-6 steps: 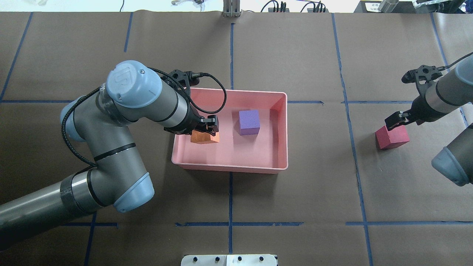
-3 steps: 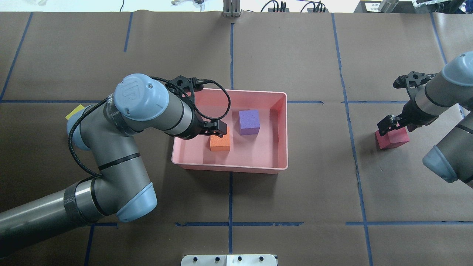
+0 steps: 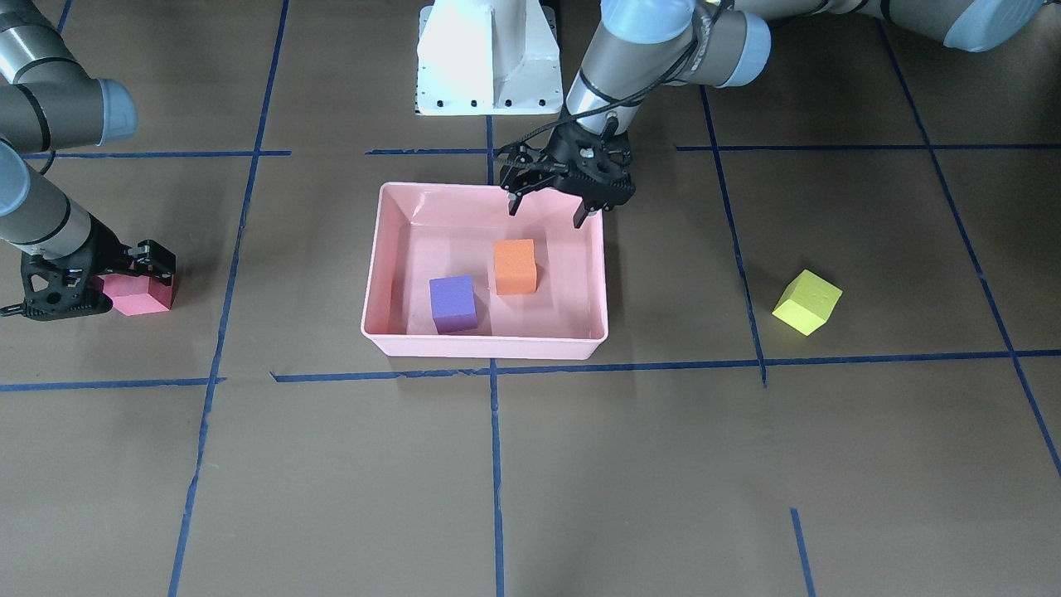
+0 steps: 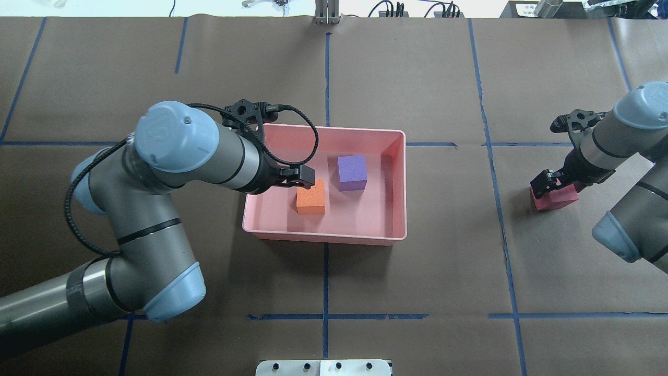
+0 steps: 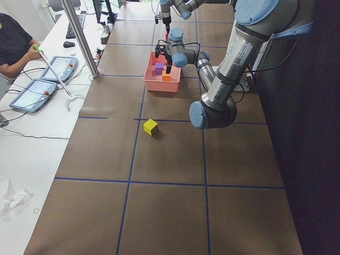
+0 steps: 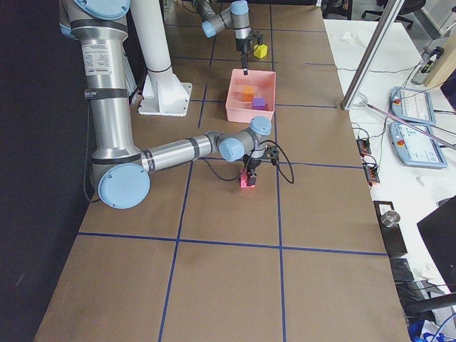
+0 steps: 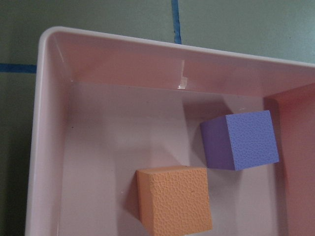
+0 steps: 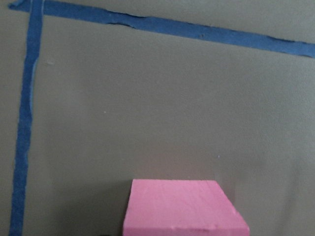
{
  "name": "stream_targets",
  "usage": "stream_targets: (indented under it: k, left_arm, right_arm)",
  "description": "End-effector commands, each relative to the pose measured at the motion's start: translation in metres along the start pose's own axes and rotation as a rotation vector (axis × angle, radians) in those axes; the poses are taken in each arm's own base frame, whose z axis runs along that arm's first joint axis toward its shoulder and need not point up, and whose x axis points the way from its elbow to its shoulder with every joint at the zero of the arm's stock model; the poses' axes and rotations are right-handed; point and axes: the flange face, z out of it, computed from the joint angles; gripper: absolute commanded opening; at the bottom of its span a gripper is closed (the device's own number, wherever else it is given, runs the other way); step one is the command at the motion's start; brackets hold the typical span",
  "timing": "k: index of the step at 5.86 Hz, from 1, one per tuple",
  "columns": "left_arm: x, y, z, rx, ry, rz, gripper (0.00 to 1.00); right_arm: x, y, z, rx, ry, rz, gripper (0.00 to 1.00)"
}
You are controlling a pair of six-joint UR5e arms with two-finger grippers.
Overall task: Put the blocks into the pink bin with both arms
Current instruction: 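Release the orange cube and withdraw left while the right gripper lifts the pink cube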
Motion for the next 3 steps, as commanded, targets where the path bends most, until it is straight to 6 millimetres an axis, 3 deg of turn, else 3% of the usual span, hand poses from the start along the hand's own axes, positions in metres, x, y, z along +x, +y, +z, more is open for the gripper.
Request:
stream_targets:
  k: [1,2,3]
  left_arm:
    - [-0.086,0.003,-0.024,0.012,-0.071,0.118,1.0]
    - [-0.137,0.024,-0.039,-0.016,-0.121,0.258,1.0]
    - [-0.189,0.021,-0.046,-0.02,-0.182,0.327,1.0]
  right_arm:
    - [-0.02,0.0,-0.02,0.028,-0.032,-0.027,0.0]
    - [-0.061,0.012,-0.078,0.106,-0.106,-0.024,0.0]
    - [-0.112,0.014,-0.13,0.135,-0.23,0.058,0.0]
